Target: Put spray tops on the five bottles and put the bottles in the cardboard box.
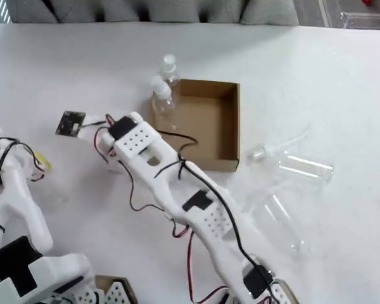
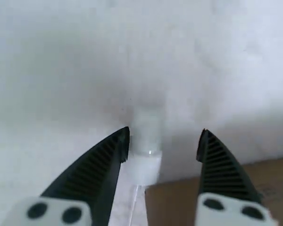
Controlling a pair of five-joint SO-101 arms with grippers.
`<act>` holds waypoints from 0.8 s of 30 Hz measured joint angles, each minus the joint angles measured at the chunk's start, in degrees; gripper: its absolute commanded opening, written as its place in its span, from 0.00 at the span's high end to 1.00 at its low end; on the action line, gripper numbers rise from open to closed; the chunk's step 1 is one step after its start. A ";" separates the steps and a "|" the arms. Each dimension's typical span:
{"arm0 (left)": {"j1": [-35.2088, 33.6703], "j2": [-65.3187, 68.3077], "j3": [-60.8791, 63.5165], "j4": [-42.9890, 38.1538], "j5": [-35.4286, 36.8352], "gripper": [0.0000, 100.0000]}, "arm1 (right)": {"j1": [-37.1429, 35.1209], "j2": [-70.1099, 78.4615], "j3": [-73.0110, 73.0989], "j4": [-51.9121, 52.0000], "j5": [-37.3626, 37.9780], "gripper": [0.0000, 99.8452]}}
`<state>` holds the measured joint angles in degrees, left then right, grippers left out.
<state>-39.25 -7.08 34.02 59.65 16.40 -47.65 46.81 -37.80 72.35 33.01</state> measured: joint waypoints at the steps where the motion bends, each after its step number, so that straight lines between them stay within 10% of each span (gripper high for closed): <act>1: 0.00 0.00 0.00 0.00 0.00 0.98 | 0.35 0.88 -1.05 0.35 0.18 0.79; 7: 0.00 0.00 0.00 0.00 0.00 0.98 | 0.88 7.30 -9.05 4.40 0.35 0.99; 24: 0.09 0.00 0.00 0.00 0.00 0.98 | 0.79 11.08 -35.08 24.97 -5.80 0.98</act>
<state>-39.16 -7.08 34.02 59.65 16.40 -46.86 57.89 -72.88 97.32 27.21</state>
